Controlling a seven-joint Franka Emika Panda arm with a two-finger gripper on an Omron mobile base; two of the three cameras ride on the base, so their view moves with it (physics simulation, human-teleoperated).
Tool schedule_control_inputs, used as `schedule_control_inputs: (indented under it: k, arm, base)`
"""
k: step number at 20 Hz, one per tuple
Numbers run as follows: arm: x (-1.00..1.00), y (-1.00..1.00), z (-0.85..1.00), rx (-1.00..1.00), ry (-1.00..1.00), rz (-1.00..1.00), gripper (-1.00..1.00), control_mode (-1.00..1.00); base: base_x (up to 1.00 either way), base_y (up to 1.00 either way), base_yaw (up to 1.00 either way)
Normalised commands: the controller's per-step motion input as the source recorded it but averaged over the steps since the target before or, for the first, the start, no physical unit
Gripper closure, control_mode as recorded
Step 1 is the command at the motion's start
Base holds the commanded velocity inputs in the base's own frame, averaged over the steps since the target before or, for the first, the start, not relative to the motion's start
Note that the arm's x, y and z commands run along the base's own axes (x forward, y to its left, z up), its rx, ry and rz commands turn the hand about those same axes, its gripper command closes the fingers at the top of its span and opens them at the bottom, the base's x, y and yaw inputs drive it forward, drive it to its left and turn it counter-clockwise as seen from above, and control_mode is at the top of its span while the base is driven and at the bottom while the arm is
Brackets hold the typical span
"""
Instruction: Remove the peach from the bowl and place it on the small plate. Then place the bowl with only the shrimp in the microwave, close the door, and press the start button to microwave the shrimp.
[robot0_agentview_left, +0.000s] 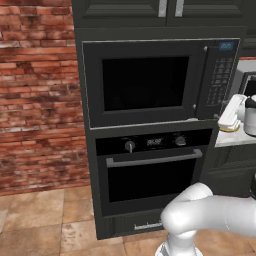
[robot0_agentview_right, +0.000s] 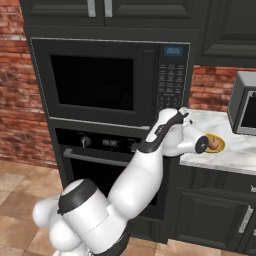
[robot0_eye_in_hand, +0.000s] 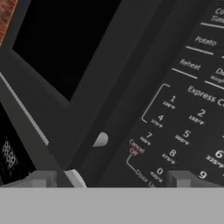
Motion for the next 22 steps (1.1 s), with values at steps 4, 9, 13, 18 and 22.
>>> schedule_control_inputs:
  k: [4,9,13,18,22]
  arm:
    - [0.23,-0.12,-0.11,0.00,0.01,0.00,-1.00,-1.00]
    - [0.39,0.00,-0.28,0.00,0.02,0.00,-1.00,-1.00]
    - [0.44,0.00,-0.24,0.00,0.01,0.00,-1.00,-1.00]
    - [0.21,-0.12,-0.04,0.01,0.00,0.00,-1.00,-1.00]
    - [0.08,-0.15,0.00,0.00,0.00,0.00,-1.00,-1.00]
  base:
    - [0.00,0.00,0.00]
    - [0.00,0.00,0.00]
    - [0.00,0.00,0.00]
    - [0.00,0.00,0.00]
    - [0.00,0.00,0.00]
